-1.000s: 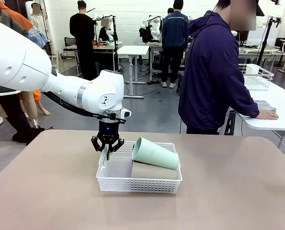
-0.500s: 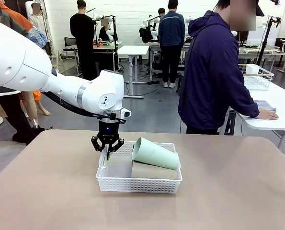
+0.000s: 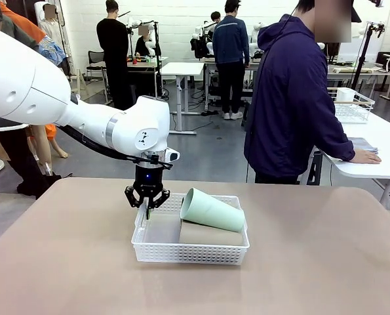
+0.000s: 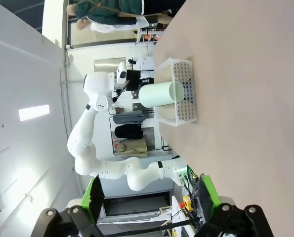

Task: Clean and organize the cups into the basket.
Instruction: Move the Organizing basket back to the left side of the table.

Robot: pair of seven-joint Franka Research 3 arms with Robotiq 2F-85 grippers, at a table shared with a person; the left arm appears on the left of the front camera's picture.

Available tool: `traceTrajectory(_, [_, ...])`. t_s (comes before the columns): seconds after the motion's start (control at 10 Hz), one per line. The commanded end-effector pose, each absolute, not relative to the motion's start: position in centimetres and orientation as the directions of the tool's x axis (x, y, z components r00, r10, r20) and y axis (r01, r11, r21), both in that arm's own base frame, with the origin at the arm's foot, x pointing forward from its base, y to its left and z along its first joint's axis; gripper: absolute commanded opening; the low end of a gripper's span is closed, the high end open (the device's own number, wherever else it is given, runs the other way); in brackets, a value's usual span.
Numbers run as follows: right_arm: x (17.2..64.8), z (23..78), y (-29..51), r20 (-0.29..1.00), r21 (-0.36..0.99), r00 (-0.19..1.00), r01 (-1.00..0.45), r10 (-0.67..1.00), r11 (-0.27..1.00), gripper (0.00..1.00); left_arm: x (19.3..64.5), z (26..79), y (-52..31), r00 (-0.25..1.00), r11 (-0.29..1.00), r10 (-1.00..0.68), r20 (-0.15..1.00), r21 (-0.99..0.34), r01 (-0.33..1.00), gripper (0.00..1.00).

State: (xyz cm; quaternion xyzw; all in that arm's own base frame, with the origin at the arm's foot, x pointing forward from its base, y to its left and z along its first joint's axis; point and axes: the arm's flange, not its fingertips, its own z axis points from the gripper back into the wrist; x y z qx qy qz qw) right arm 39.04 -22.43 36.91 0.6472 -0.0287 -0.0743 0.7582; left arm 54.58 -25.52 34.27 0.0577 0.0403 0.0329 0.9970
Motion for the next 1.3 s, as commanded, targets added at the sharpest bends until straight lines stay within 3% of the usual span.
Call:
traceTrajectory(0.0, [37.5,36.5,-23.3,-0.039,0.989,0.988,0.059,-0.149,0.135,1.0,54.5,34.2,-25.5,0.995,0.99,0.07,-0.076,0.128,-0.06,0.0])
traceTrajectory(1.0, [36.8,36.8,-24.8,-0.026,0.991,0.981,0.051,-0.194,0.126,1.0,54.5,34.2,-25.5,0.995,0.99,0.07,-0.076,0.128,-0.06,0.0])
traceTrajectory(1.1, [36.8,36.8,-24.8,-0.026,0.991,0.981,0.051,-0.194,0.126,1.0,54.6,34.3,-25.5,0.995,0.991,0.07,-0.077,0.118,-0.061,0.06])
traceTrajectory(1.2, [36.8,36.8,-24.8,-0.026,0.991,0.981,0.051,-0.194,0.126,1.0,54.3,35.1,-21.7,0.998,0.988,0.031,-0.053,0.154,-0.023,0.06])
